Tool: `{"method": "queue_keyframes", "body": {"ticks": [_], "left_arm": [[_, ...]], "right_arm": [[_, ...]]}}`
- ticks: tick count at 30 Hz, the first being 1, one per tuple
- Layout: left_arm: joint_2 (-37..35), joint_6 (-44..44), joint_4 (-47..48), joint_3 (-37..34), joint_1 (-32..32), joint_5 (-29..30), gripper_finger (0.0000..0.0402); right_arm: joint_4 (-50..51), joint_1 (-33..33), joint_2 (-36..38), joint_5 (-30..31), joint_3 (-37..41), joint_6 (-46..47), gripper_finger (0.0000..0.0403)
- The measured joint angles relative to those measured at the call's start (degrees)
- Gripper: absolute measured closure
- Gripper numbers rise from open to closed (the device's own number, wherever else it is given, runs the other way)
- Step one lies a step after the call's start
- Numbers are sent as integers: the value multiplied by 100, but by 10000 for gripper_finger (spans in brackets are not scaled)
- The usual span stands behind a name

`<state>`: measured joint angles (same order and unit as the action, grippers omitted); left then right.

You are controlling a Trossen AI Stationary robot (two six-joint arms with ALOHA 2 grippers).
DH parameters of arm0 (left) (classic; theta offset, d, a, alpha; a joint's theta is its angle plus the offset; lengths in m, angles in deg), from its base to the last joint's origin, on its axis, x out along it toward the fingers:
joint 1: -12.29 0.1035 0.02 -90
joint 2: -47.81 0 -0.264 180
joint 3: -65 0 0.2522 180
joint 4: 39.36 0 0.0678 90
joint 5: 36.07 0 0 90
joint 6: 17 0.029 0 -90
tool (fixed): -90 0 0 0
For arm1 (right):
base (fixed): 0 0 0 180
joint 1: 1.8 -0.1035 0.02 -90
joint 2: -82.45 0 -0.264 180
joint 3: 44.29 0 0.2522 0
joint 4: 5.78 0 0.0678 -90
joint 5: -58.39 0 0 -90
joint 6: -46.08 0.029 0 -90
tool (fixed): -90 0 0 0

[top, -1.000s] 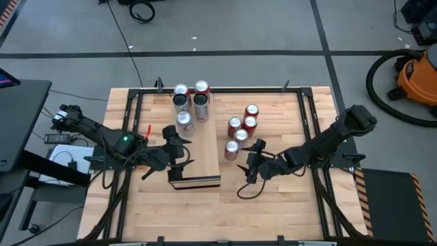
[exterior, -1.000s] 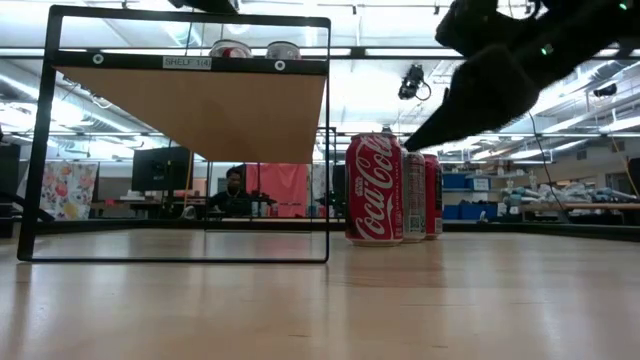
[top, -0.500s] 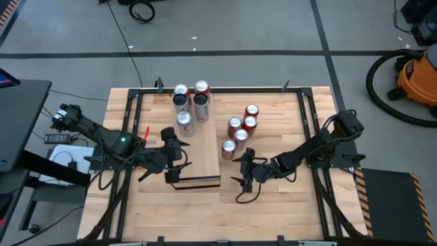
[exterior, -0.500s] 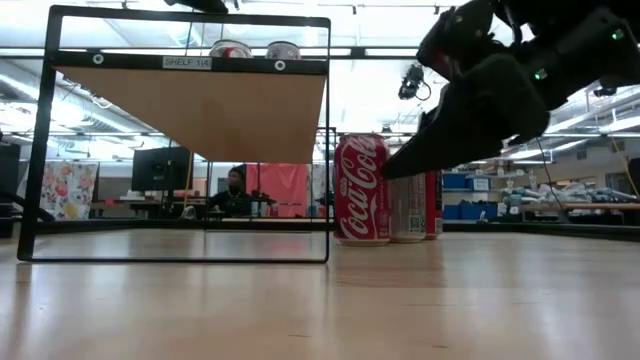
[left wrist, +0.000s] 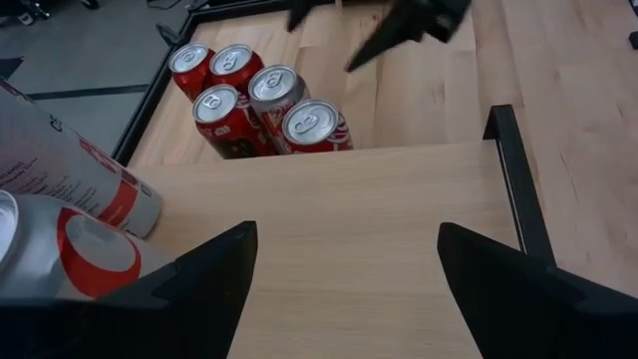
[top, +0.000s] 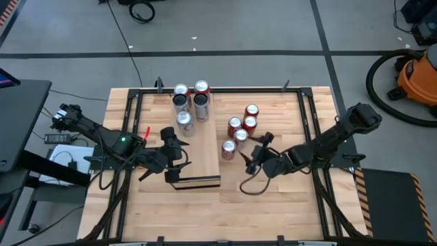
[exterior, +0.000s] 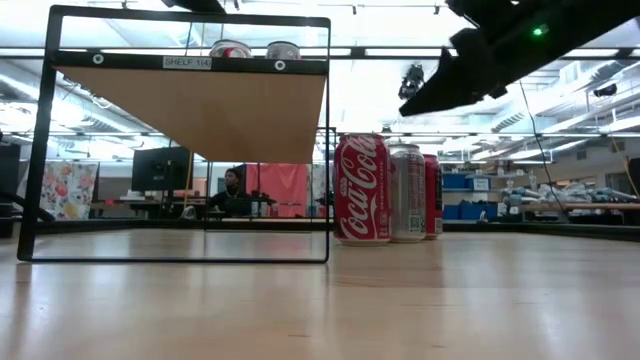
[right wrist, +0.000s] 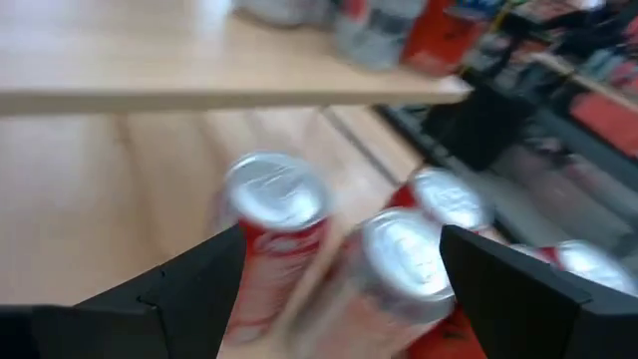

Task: Place canned beverage on shelf
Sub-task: Put the red-silver soda can on the shelf and align it with the other red-silver soda can

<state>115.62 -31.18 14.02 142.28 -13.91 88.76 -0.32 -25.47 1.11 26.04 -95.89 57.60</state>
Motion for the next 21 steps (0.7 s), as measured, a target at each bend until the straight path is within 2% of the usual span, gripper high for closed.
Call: {"method": "queue_keyframes", "body": {"ticks": [7, 12, 16, 21], "left_arm": [[2, -4, 2, 0, 3, 0, 79], [2, -4, 11, 0, 4, 0, 79], [2, 22, 11, 0, 3, 0, 79], [2, 20, 8, 0, 4, 0, 79]], "right_arm": [[-25, 647, -193, -502, 48, -124, 57], [-731, 964, -131, -784, 383, -333, 57], [-1342, 1251, -83, -1267, 695, -398, 57], [-1597, 1501, -105, -1519, 915, -359, 57]]}}
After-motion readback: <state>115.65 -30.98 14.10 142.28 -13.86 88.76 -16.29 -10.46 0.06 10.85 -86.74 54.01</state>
